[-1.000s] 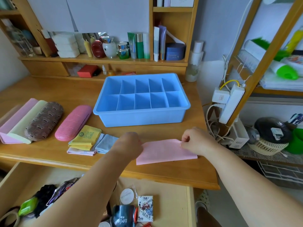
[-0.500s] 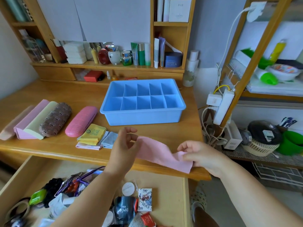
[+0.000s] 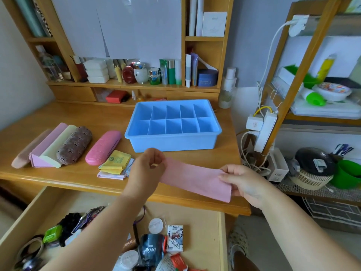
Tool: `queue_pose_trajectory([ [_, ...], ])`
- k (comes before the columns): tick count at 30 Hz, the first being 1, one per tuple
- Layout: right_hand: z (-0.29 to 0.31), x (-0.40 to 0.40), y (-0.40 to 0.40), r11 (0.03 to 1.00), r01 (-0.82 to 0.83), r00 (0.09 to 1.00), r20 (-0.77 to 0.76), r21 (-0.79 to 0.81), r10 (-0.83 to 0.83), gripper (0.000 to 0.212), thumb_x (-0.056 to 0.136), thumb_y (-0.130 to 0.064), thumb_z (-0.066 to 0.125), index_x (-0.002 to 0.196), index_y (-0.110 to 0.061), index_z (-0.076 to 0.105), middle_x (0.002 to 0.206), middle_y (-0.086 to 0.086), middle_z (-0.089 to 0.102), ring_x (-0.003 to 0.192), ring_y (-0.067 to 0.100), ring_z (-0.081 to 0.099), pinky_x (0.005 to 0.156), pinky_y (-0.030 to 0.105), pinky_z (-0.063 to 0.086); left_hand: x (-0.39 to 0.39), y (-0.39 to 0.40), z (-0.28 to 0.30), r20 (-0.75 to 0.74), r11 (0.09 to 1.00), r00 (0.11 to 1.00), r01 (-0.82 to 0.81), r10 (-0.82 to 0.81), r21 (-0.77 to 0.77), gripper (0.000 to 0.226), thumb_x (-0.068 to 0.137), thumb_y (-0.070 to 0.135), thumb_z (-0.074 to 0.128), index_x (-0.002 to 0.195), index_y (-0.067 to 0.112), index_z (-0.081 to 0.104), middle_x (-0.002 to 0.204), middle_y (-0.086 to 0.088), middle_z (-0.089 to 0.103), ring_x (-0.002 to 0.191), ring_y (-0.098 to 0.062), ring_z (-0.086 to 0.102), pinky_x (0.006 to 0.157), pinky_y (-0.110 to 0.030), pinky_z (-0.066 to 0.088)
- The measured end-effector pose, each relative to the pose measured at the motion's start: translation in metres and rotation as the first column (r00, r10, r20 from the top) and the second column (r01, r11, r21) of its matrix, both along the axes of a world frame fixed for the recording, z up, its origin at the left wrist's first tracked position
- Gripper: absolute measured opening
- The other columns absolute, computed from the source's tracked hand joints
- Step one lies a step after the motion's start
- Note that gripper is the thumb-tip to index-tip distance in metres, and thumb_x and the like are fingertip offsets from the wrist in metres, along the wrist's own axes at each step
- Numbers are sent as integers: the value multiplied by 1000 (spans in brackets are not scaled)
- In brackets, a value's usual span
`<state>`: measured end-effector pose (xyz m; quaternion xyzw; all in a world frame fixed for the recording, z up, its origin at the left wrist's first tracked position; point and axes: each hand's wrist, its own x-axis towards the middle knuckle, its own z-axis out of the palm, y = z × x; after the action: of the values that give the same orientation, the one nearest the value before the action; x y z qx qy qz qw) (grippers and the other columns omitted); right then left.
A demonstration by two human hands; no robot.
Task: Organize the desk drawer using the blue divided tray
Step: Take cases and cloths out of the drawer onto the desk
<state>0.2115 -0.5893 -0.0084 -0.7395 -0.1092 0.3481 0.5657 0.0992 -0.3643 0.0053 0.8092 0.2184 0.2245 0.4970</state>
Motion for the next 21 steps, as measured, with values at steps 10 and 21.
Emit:
queue_pose_trajectory([
  [10, -28, 26, 38, 919, 164, 947, 318, -359, -45, 39, 91, -17, 56, 128, -28, 49, 121, -1, 54, 101, 18, 56, 71, 26, 49, 15, 6, -45, -229, 975, 973, 80, -31, 207, 28, 88, 8, 56, 111, 21, 68, 71, 18, 51, 55, -5, 47, 44, -4, 36],
  [21, -35, 31, 21, 988, 127, 990, -46, -85, -131, 45, 94, -5, 51, 131, -29, 42, 114, 9, 63, 95, 23, 67, 76, 36, 59, 50, -71, -23, -141, 935, 964, 255, -226, 247, 40, 82, 4, 57, 120, 18, 62, 110, 9, 57, 60, 7, 53, 53, -1, 37],
])
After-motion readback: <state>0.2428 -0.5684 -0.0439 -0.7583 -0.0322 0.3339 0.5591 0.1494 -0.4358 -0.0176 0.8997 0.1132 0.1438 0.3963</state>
